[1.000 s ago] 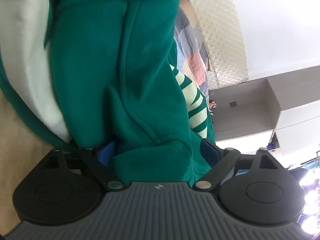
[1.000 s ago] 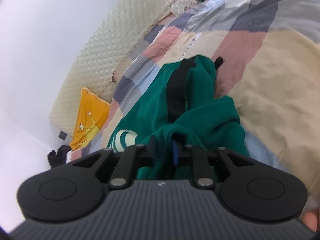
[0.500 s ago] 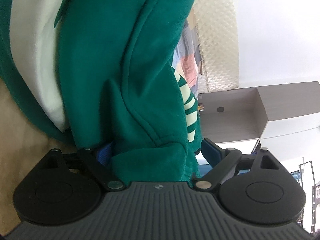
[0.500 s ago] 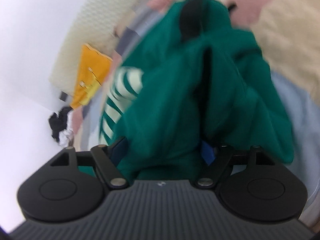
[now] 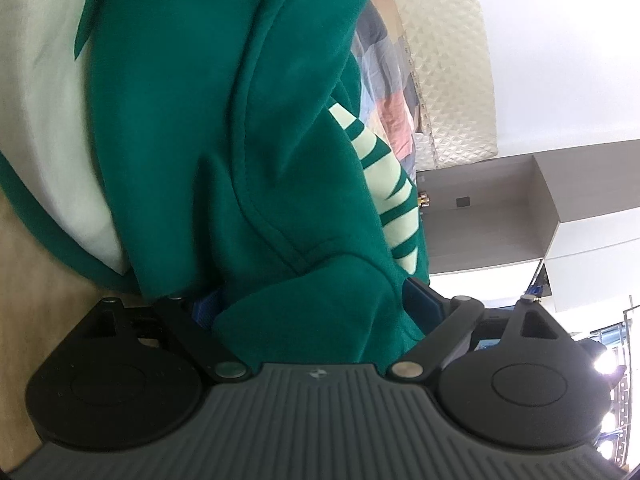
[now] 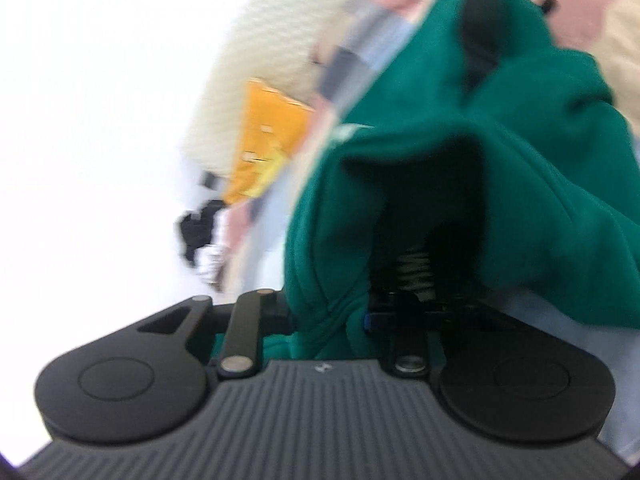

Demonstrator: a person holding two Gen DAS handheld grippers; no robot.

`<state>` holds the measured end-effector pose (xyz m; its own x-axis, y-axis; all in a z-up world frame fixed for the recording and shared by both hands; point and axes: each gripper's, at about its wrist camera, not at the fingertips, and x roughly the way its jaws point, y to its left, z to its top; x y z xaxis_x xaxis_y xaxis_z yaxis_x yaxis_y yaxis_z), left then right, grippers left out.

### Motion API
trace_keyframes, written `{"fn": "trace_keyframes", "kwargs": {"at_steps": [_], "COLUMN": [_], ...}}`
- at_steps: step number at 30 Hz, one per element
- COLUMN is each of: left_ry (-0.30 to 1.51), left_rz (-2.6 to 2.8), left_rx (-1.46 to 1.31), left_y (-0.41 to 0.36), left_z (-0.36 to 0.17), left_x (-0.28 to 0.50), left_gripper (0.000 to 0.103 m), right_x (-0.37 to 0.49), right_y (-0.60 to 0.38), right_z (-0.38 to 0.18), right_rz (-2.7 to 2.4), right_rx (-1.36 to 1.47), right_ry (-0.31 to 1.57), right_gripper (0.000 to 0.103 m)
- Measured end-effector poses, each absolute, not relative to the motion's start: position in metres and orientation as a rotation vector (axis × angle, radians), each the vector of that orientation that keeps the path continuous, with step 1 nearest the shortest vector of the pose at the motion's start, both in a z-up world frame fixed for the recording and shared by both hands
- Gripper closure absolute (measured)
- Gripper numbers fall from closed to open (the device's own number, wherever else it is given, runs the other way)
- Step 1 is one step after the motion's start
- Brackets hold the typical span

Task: Fold large clothes
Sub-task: 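Raise and shake the hoodie with both tools, rolling them to untangle it, then swing the held hoodie over the bed with both tools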

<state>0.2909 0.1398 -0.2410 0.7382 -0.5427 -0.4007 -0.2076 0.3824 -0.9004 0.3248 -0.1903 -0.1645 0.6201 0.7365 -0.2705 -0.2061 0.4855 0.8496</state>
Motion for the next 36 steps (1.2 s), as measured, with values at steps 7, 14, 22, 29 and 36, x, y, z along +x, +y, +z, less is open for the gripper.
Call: {"fn": "trace_keyframes", "kwargs": {"at_steps": [7,14,22,29,36], "left_ry": [0.763,0.743,0.543,0.400,0.218], "left_rz": [-0.224,-0.183,-0.218,-0.319,-0.357], "left_rx": [-1.163,-1.007,-0.940,-0.882,-0.882], "left_y": [0.146,0.133,0.129,0.129,0.133], "left_z": [-0.247,-0.232,-0.201,-0.163,-0.104], "left_x": [0.296,0.303,0.270,0.230,0.192], "left_gripper": [0.023,0.079,0.086,0.087,0.088], "right_x": [0.314,0.316,0.310,0.287,0.254], "right_y": [-0.193,-0.191,-0.195,-0.200,-0.204], "right_z": [-0.153,-0.161,-0.157,-0.135,-0.064], "right_rz": [0.727,0.716,0.681,0.726,0.802], "right_rx": [0.888,0.851,0.831,0.833,0.767], "right_ry": [0.607,0.630,0.591,0.520,0.385], "right_gripper": [0.073,0.073,0.073,0.073,0.073]}}
